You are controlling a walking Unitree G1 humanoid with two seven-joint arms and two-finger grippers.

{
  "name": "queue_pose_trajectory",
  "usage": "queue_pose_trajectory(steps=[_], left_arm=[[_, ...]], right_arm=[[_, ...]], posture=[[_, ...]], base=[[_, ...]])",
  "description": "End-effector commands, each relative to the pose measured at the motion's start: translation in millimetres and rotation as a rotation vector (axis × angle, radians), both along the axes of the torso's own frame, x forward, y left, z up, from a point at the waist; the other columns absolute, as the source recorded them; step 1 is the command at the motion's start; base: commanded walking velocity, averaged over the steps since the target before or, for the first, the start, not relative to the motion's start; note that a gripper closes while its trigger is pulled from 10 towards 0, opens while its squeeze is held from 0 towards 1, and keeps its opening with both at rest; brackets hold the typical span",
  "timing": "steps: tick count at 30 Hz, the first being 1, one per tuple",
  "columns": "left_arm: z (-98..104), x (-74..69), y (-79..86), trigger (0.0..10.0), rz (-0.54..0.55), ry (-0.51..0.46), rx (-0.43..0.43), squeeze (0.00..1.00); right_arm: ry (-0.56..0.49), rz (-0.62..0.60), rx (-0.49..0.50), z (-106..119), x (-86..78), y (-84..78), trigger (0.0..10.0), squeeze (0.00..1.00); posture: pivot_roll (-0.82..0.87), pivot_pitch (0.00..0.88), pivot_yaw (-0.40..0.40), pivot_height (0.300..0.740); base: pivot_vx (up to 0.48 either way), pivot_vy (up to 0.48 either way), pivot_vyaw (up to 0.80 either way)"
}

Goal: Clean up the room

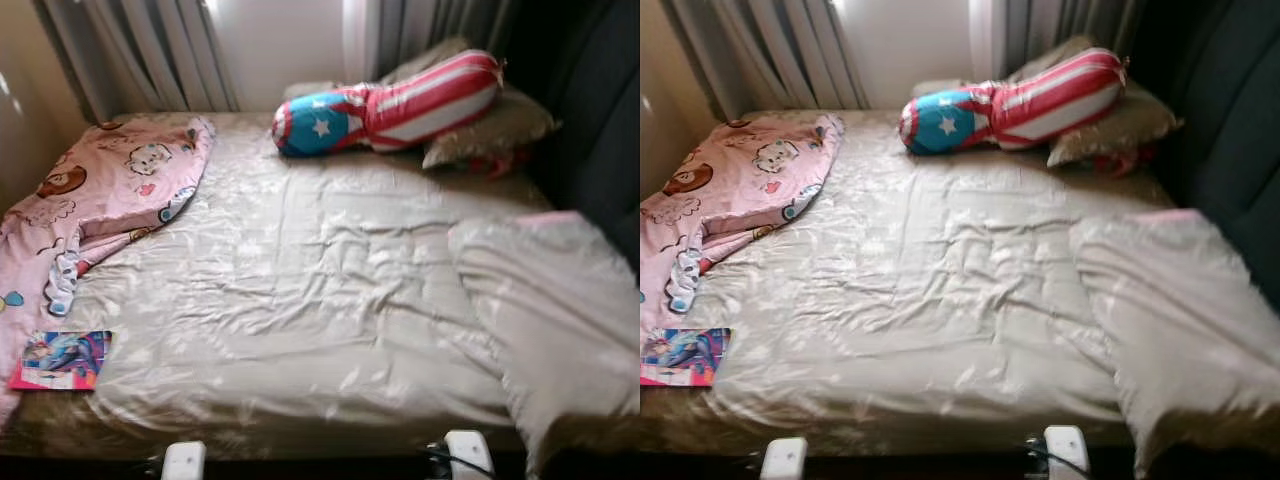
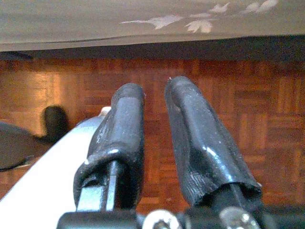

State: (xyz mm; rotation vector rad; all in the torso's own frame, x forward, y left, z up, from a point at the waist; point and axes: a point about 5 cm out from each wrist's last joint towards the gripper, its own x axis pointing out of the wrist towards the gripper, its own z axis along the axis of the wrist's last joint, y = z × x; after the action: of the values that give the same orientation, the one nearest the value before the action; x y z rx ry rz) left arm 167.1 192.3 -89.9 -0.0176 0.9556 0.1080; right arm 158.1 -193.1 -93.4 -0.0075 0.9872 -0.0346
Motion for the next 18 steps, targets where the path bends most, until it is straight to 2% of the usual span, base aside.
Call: queue_pose_trajectory(steps=[1,8,18], left_arm=[[0.3,-1.9,9.3,10.0,0.009,0.015,0.028,0.0],[0.6,1.3,3.0,10.0,0.005,0.01,0.023,0.0],[1.1,2.0,3.7,10.0,0.006,0.004,0.022,0.0]], right_arm=[[-0.012,0.011,0.016,1.0,4.9,7.7,10.0,0.0],[-0.014,0.012,0.014,1.4,5.7,6.9,10.0,0.0],[-0.013,0.01,0.014,1.3,5.0,5.9,10.0,0.0]], posture=[[-0.12,0.086,0.024,0.74],[-0.12,0.092,0.026,0.74],[-0.12,0.098,0.027,0.74]], base=[[0.0,0.48,0.0],[0.0,0.48,0.0],[0.0,0.48,0.0]])
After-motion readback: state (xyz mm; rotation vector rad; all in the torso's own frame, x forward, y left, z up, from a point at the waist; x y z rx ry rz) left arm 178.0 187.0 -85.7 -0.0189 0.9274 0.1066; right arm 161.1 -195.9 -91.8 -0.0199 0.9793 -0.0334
